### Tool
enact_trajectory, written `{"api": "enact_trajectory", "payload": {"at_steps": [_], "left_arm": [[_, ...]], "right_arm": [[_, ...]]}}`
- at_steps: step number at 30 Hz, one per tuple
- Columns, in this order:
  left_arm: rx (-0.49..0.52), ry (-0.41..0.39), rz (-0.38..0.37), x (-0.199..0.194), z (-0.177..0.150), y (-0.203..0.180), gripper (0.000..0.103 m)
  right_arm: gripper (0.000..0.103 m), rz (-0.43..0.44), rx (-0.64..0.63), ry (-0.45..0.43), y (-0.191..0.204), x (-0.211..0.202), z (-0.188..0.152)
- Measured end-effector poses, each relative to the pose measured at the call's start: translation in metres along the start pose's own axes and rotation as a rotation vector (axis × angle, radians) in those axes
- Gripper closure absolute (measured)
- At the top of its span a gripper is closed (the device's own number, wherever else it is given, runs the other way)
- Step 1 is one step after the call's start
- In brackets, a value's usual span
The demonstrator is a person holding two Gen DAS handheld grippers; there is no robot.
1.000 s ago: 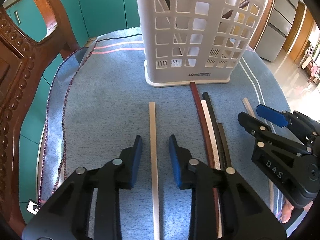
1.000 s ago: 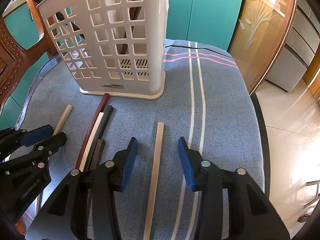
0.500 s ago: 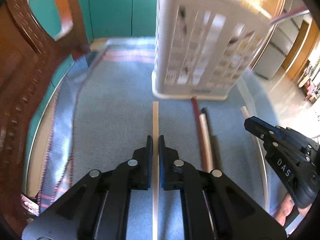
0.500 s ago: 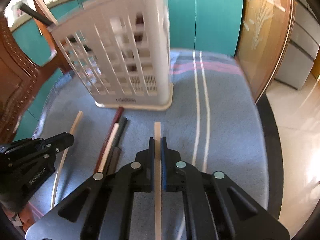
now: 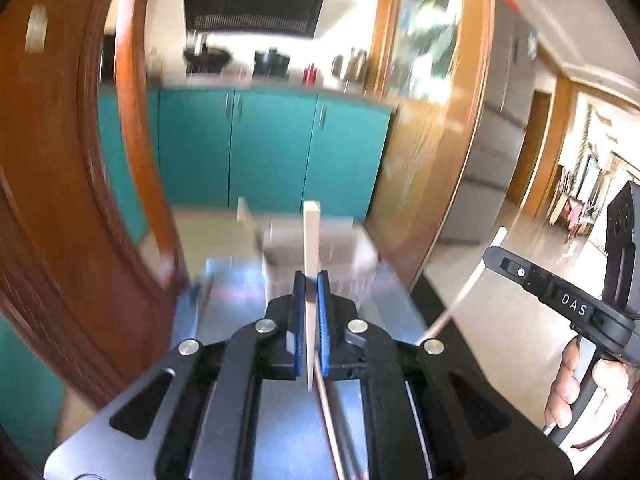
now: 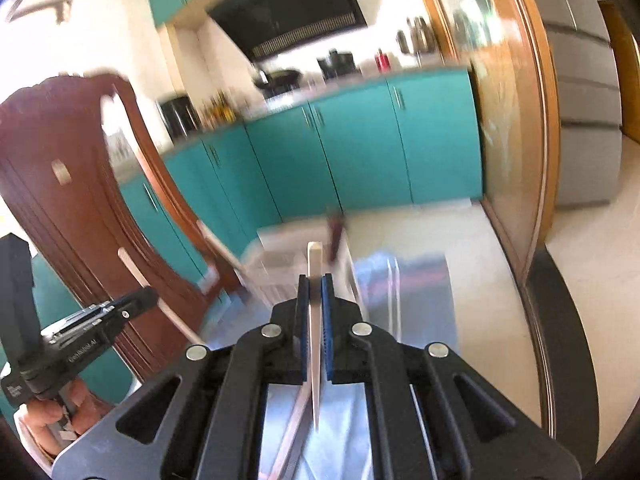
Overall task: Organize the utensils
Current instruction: 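Lift both light wooden chopsticks over the white holder and open both tools to drop them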
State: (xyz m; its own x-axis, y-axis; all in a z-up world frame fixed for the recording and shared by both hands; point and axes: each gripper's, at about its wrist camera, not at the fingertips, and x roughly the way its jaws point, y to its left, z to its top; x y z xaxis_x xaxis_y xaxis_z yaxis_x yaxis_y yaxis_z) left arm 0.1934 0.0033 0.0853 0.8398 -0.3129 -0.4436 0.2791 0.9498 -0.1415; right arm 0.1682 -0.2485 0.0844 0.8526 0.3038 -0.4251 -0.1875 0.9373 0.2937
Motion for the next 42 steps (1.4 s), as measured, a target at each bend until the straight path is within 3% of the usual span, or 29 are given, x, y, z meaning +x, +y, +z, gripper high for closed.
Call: {"api": "enact_trajectory", "payload": {"at_steps": [3, 6, 10, 14, 20, 24, 28, 32, 33, 35, 37, 39, 42], "left_arm": [[-0.006, -0.159, 0.016, -0.015, 0.046, -0.003, 0.096], [-0.027, -0.274, 0.088, -0.014, 0.08, -0.005, 0.096], [-0.017, -0.266, 0.132, 0.027, 0.09, -0.011, 0.096], [0.001, -0.179, 0.159, 0.077, 0.068, -0.01, 0.096], [0.0, -0.1, 0.17, 0.112, 0.04, 0.0, 0.095], [0.005, -0.095, 0.17, 0.108, 0.032, 0.004, 0.092], [-0.02, -0.141, 0.155, 0.077, 0.019, 0.009, 0.068], [-0.042, -0.192, 0.116, 0.041, -0.001, 0.016, 0.066], [-0.039, -0.192, 0.106, 0.033, -0.012, 0.018, 0.06], [-0.006, -0.138, 0.101, 0.034, -0.035, 0.02, 0.044], [0.04, -0.056, 0.09, 0.049, -0.057, 0.02, 0.04], [0.076, 0.079, 0.07, 0.08, -0.086, 0.019, 0.04], [0.059, 0.265, 0.006, 0.121, -0.127, 0.016, 0.045]], "right_arm": [[0.096, 0.012, -0.014, -0.151, 0.014, -0.014, 0.048], [0.096, 0.017, -0.002, -0.285, 0.023, -0.015, 0.082], [0.096, -0.058, -0.048, -0.362, 0.032, 0.005, 0.093], [0.096, -0.101, -0.085, -0.279, 0.024, 0.056, 0.073], [0.096, -0.109, -0.095, -0.201, 0.006, 0.088, 0.038], [0.093, -0.106, -0.064, -0.192, -0.004, 0.082, 0.03], [0.06, -0.098, -0.024, -0.251, -0.013, 0.052, 0.021], [0.054, -0.142, 0.012, -0.366, -0.027, 0.006, 0.004], [0.054, -0.162, 0.026, -0.389, -0.032, -0.002, -0.002], [0.054, -0.231, 0.078, -0.441, -0.048, -0.016, -0.021], [0.054, -0.255, 0.089, -0.412, -0.062, -0.012, -0.037], [0.054, -0.278, 0.089, -0.301, -0.075, 0.013, -0.053], [0.054, -0.267, 0.108, -0.027, -0.092, 0.07, -0.078]]}}
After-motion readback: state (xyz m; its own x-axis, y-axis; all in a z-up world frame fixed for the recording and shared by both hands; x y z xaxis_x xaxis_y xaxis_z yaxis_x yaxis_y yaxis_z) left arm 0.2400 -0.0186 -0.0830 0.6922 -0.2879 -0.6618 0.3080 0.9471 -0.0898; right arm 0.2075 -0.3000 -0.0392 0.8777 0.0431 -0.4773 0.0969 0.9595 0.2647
